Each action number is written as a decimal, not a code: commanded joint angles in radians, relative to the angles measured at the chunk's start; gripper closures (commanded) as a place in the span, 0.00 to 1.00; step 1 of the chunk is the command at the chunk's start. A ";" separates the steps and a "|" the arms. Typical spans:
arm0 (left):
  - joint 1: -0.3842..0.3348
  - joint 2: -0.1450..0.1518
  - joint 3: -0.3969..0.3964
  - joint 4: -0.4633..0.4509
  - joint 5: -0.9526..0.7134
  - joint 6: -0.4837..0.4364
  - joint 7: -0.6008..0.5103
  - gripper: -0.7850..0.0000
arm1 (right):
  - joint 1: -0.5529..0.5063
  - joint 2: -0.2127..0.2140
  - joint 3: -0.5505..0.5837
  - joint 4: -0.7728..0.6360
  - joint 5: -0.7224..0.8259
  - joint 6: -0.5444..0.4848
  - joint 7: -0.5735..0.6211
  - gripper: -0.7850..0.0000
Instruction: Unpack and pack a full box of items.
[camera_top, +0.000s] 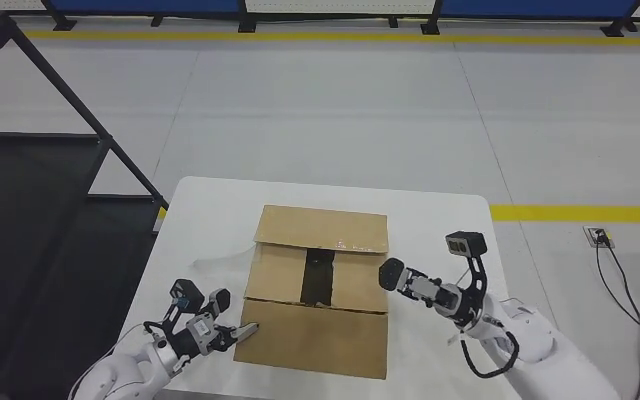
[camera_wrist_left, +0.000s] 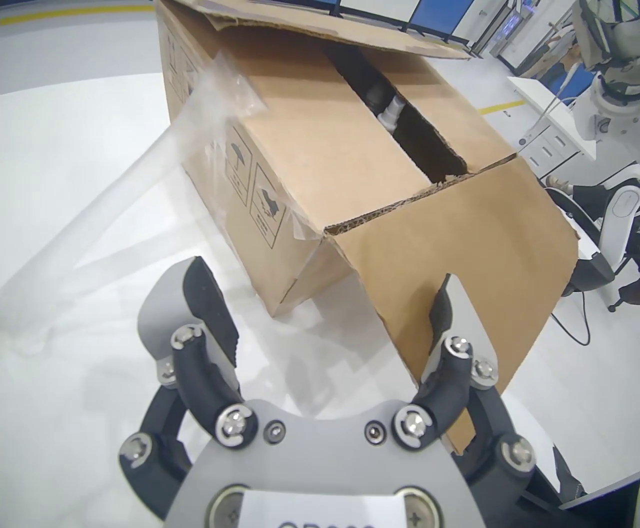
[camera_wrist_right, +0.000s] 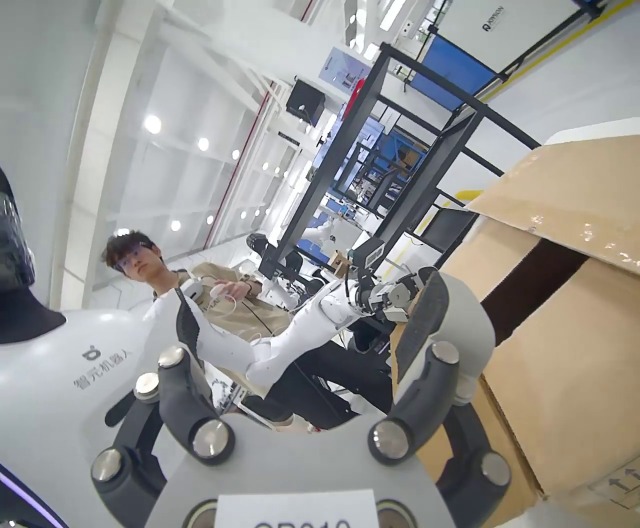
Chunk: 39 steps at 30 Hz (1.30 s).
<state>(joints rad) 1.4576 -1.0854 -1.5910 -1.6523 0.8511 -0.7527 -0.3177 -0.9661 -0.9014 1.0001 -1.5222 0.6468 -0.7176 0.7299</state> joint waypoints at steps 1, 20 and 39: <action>0.001 0.002 0.000 -0.002 0.016 0.001 0.005 0.00 | 0.032 -0.011 -0.018 0.033 0.045 0.040 0.020 0.00; -0.003 0.002 0.022 0.009 0.076 0.056 0.049 0.00 | 0.126 -0.052 -0.087 0.136 0.072 0.367 0.041 0.00; 0.004 0.006 0.042 0.001 0.082 0.091 0.079 0.00 | 0.243 -0.134 -0.093 0.249 0.038 0.334 -0.216 0.00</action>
<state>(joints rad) 1.4603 -1.0793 -1.5485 -1.6522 0.9329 -0.6611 -0.2407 -0.7391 -1.0303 0.9063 -1.2844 0.6842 -0.3828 0.5231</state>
